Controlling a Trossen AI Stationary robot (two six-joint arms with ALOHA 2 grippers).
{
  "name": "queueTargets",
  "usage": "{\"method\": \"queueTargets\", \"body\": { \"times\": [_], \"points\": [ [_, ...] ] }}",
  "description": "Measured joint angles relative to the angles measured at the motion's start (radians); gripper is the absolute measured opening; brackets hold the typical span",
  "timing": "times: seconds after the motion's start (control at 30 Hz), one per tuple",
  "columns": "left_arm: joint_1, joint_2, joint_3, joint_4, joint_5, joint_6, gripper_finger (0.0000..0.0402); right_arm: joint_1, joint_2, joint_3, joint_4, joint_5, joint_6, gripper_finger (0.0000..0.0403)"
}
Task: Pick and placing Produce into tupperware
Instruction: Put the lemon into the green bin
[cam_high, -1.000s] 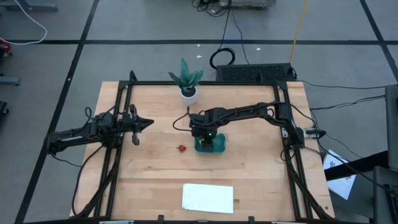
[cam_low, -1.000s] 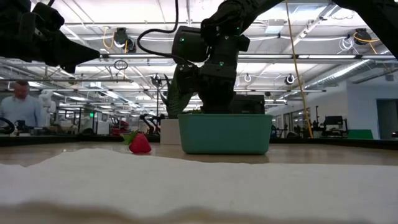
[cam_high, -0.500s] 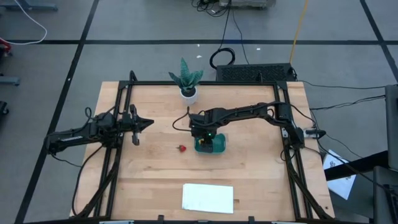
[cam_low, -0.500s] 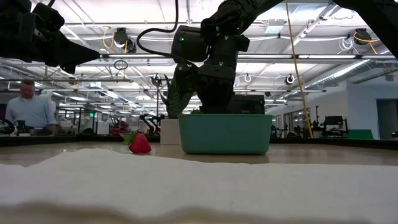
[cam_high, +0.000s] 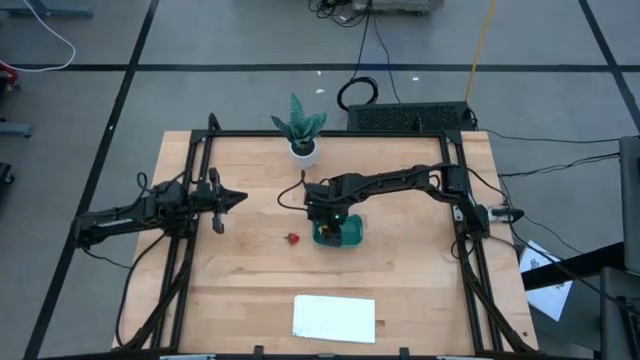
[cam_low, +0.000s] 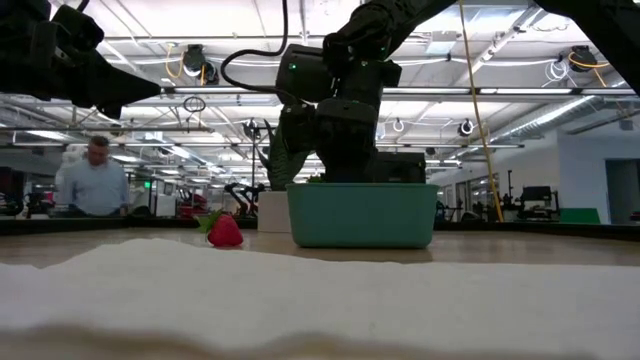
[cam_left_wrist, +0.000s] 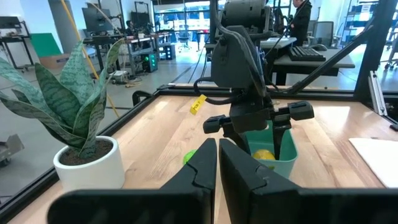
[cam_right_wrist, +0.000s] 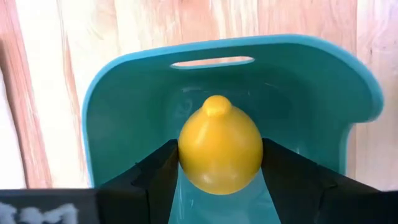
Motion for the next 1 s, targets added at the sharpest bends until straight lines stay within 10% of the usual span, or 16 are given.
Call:
{"method": "queueTargets", "body": {
  "times": [1.0],
  "points": [
    [0.000, 0.000, 0.000, -0.001, 0.000, 0.004, 0.0021, 0.012, 0.005, -0.002, 0.009, -0.014, 0.042, 0.0248]
  ]
}}
